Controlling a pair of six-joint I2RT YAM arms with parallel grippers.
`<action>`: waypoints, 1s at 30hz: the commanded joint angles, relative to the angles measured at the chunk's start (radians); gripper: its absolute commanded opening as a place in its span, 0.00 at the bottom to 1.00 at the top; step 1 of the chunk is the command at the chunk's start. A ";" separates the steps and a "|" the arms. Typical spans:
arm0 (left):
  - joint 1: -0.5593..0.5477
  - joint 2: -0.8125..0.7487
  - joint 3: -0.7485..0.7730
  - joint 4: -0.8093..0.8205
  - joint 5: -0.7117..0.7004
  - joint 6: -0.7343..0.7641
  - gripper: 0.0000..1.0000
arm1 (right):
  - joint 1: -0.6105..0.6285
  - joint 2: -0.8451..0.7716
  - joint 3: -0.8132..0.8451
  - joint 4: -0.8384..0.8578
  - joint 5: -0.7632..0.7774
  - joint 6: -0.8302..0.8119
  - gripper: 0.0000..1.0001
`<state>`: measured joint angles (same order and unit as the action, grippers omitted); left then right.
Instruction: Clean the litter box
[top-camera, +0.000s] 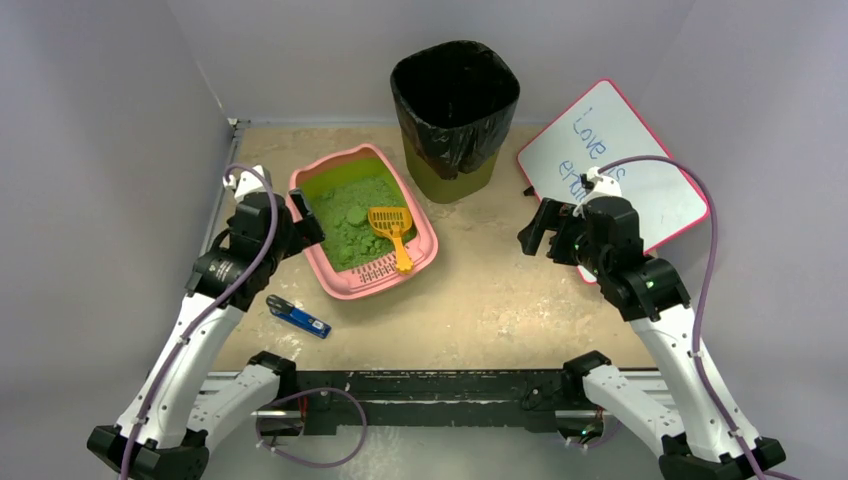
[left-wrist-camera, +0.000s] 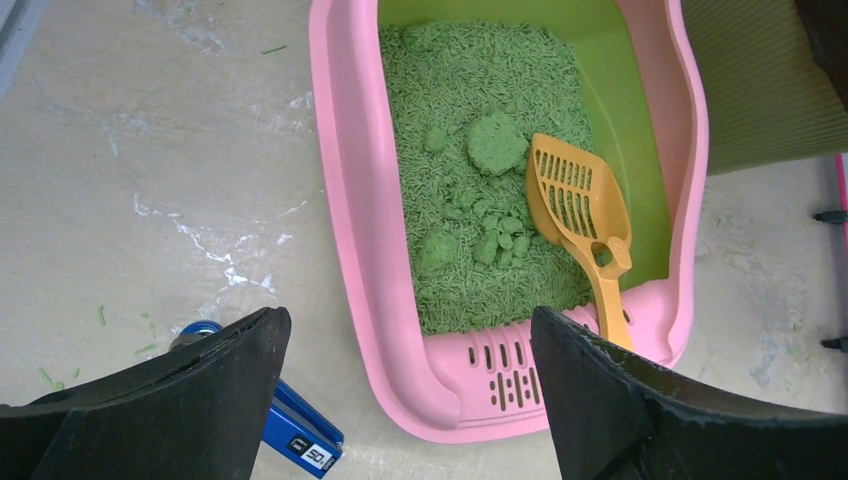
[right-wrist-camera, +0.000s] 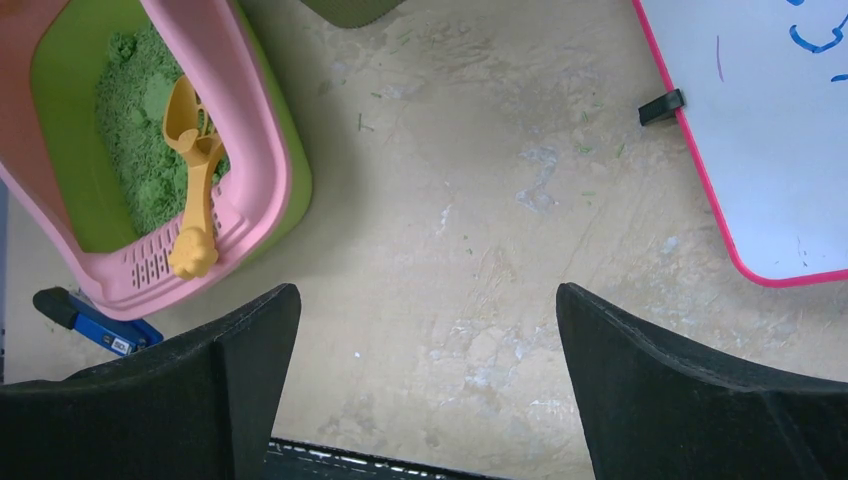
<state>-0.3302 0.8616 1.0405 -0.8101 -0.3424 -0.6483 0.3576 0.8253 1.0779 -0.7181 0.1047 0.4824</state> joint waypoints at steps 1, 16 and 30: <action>-0.007 0.023 0.023 0.018 -0.070 -0.019 0.91 | -0.006 -0.013 0.036 0.009 -0.006 0.012 0.99; -0.006 0.316 0.193 -0.030 -0.326 0.010 0.72 | -0.006 -0.042 0.031 0.020 -0.034 0.006 0.99; 0.059 0.582 0.224 0.093 -0.277 -0.009 0.49 | -0.006 -0.072 0.016 0.036 -0.076 -0.009 0.99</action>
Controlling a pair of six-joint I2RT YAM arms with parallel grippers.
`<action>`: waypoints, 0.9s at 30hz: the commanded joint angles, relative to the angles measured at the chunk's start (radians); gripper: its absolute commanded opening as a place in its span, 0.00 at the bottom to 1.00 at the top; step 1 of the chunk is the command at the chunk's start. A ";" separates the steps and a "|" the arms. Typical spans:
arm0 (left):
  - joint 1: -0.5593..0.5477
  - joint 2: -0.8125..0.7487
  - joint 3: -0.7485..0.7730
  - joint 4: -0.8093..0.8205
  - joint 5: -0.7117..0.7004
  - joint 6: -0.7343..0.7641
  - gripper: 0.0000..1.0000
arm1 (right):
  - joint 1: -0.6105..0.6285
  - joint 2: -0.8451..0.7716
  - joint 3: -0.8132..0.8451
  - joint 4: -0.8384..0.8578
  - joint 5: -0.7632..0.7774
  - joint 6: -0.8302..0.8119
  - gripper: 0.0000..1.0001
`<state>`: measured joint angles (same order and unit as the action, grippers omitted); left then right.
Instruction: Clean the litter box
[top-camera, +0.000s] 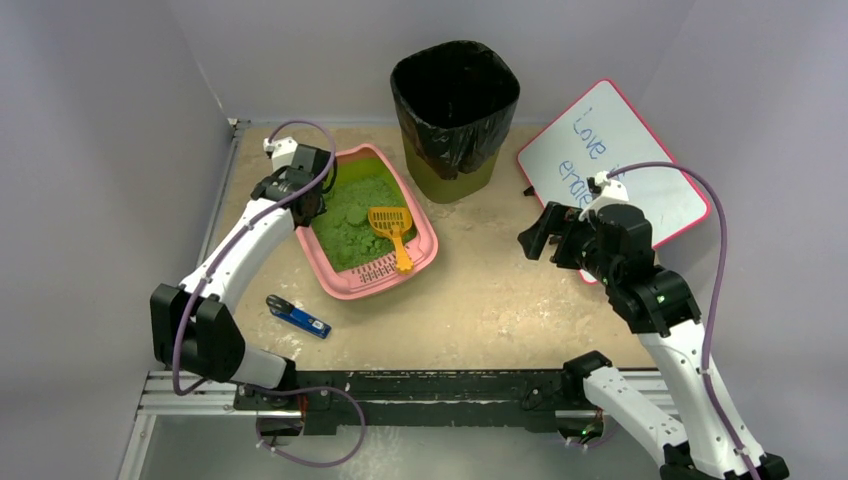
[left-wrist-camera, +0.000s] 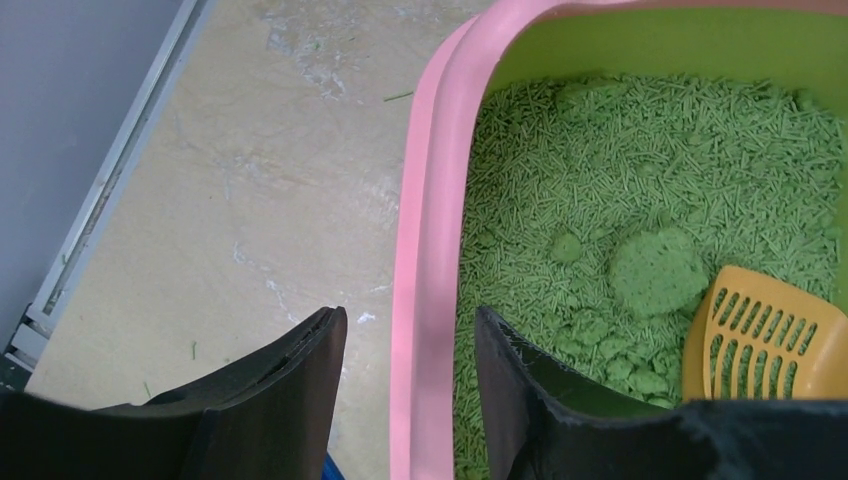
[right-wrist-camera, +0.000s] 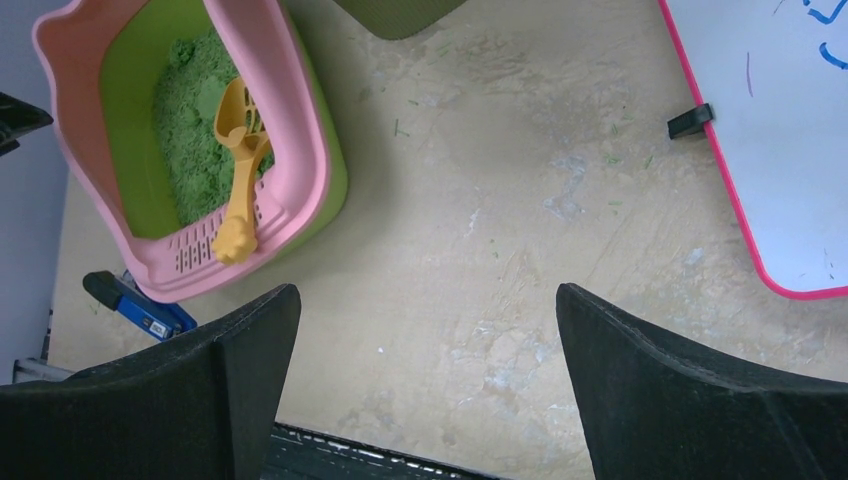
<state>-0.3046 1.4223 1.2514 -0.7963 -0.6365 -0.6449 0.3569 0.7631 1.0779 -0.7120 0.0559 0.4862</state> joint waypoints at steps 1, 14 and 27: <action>0.044 0.031 0.000 0.095 0.027 -0.010 0.49 | -0.005 -0.011 0.013 0.033 -0.029 -0.014 0.99; 0.059 0.100 -0.069 0.103 0.117 0.052 0.25 | -0.005 -0.046 -0.002 0.109 -0.054 -0.030 0.99; -0.039 0.096 -0.105 -0.042 0.158 0.025 0.08 | -0.005 -0.029 0.006 0.049 0.051 -0.017 0.96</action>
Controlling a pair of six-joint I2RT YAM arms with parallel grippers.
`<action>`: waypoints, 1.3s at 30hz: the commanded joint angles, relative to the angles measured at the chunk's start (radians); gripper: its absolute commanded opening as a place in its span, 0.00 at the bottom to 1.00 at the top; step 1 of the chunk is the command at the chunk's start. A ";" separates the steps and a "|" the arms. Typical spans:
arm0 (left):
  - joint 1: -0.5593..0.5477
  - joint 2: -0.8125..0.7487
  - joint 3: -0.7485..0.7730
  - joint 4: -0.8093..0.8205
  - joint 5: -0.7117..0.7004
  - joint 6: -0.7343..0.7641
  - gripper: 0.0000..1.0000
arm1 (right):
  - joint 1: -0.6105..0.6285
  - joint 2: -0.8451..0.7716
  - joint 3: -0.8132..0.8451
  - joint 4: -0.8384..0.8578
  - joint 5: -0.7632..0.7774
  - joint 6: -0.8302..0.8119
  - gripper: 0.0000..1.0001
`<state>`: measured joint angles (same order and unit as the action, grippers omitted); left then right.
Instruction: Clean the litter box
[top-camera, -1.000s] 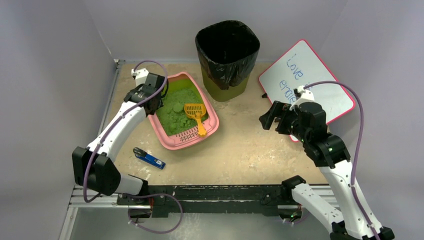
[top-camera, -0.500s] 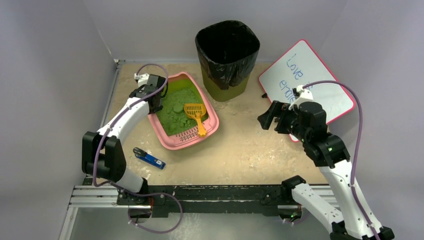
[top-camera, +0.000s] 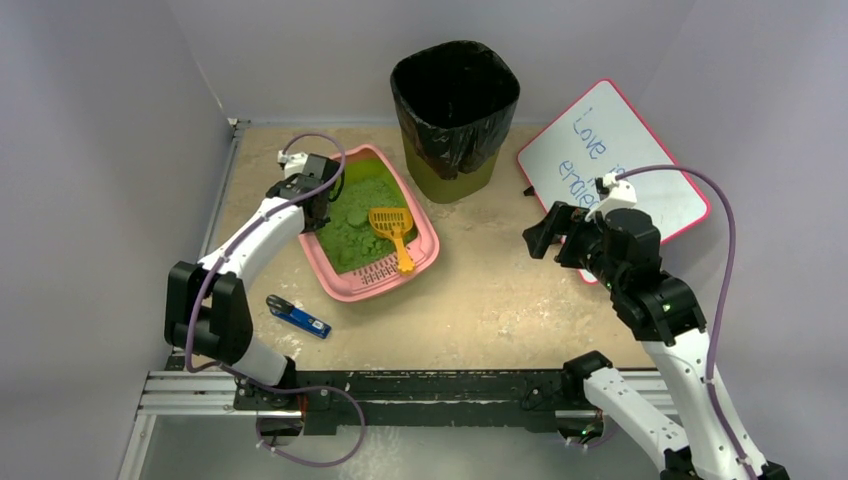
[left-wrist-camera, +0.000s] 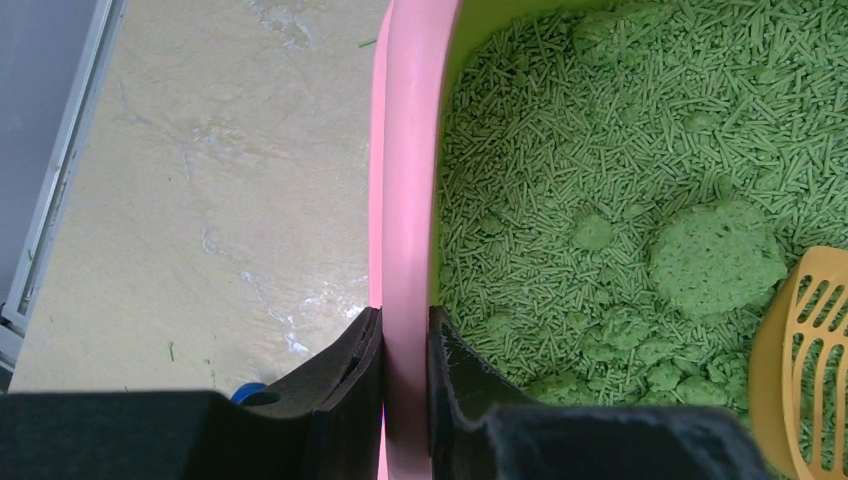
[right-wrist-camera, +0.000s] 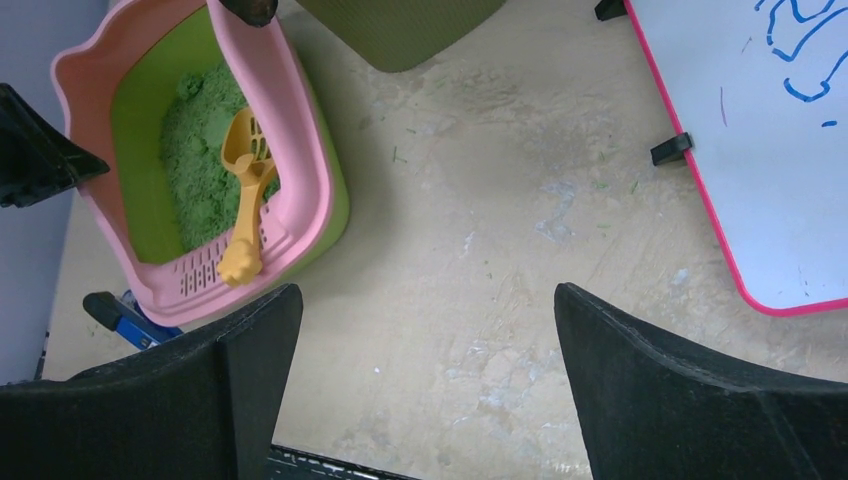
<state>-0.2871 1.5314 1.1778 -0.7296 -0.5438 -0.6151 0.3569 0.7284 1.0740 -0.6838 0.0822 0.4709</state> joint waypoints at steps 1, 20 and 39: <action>-0.070 -0.023 -0.038 -0.114 0.067 -0.009 0.08 | -0.005 0.010 0.014 0.021 0.024 -0.002 0.96; -0.256 -0.125 -0.166 -0.205 0.157 -0.106 0.08 | -0.006 -0.030 0.025 0.026 -0.006 -0.050 0.96; -0.430 -0.277 -0.239 -0.227 0.266 -0.266 0.41 | -0.006 -0.035 0.021 0.000 -0.051 -0.002 0.95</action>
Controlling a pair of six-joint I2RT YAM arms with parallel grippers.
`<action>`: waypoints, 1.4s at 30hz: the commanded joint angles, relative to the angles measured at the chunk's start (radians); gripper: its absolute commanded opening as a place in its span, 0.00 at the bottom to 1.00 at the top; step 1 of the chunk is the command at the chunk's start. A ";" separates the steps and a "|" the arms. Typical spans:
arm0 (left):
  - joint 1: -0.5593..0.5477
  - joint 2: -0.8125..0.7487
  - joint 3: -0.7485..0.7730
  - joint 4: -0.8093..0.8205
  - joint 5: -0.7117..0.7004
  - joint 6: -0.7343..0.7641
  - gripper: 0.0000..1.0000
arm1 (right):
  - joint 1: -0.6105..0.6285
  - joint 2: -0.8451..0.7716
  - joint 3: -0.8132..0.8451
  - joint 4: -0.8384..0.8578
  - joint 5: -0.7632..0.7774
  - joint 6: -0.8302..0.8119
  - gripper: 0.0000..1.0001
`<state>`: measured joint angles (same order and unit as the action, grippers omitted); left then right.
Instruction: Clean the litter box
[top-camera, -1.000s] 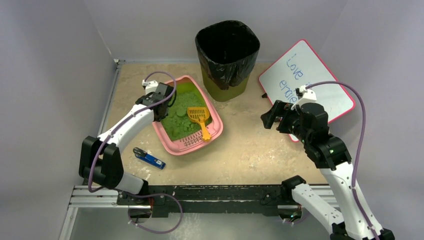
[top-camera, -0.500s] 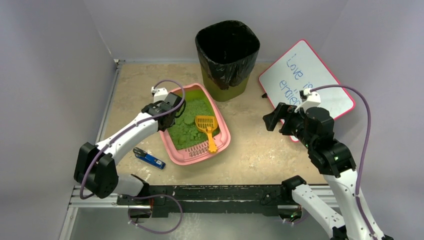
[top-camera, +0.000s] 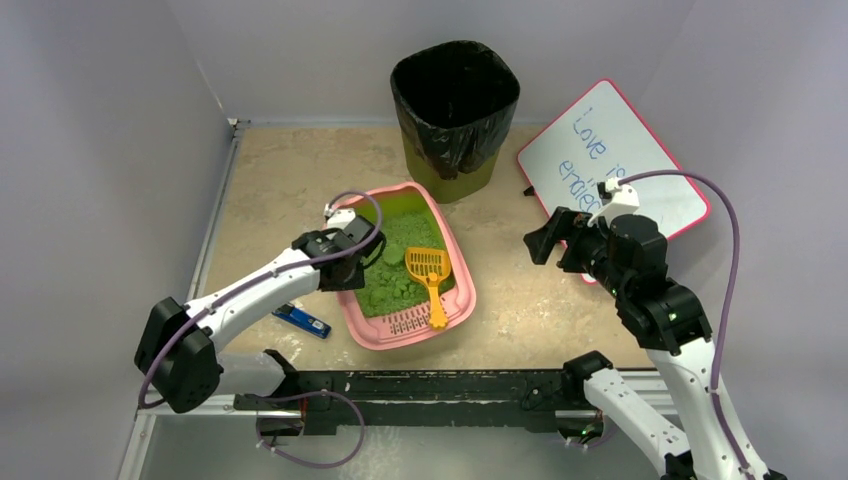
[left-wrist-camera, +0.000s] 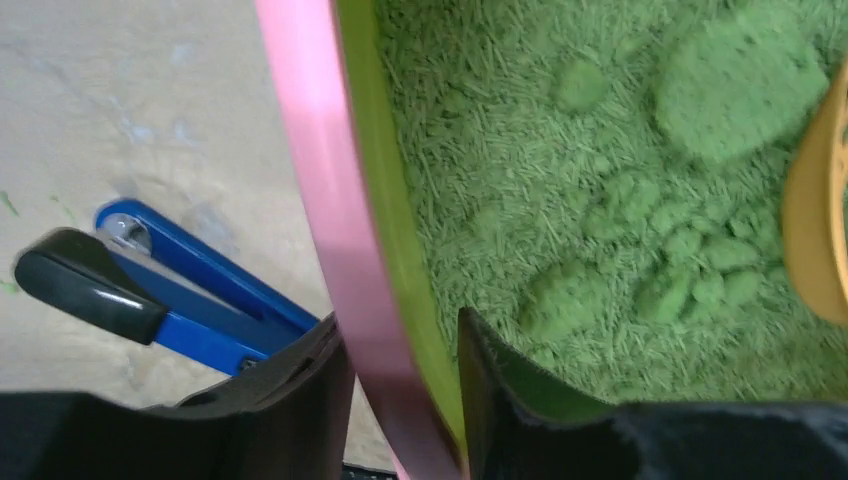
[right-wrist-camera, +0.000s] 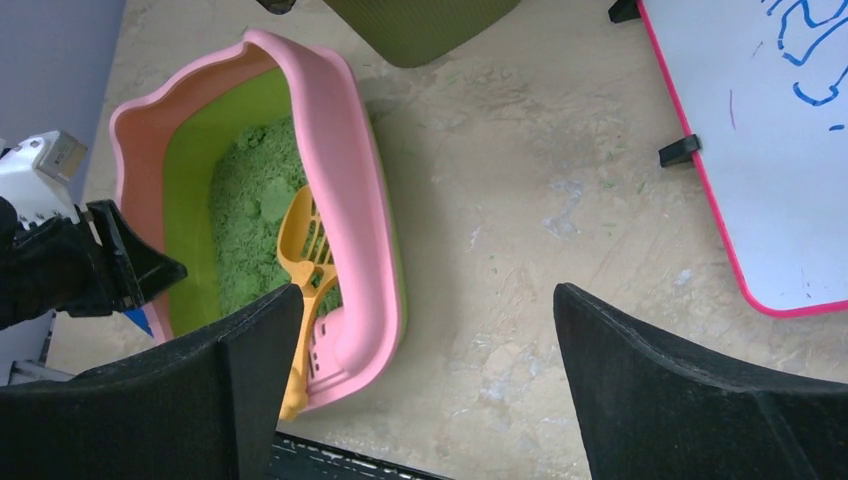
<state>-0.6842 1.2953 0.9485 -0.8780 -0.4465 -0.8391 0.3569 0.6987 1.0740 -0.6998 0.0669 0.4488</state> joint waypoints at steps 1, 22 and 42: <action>-0.032 -0.052 0.010 -0.094 0.145 -0.044 0.44 | -0.006 -0.005 0.020 0.017 -0.042 0.024 0.95; 0.081 0.078 0.587 0.039 -0.161 0.194 0.45 | -0.005 0.181 -0.147 0.424 -0.354 0.109 0.68; 0.193 0.401 0.506 0.266 0.027 0.249 0.38 | 0.041 0.635 -0.165 0.761 -0.463 0.165 0.63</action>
<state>-0.5034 1.6634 1.5032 -0.6613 -0.4217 -0.6064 0.3763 1.2900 0.8967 -0.0483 -0.3523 0.5995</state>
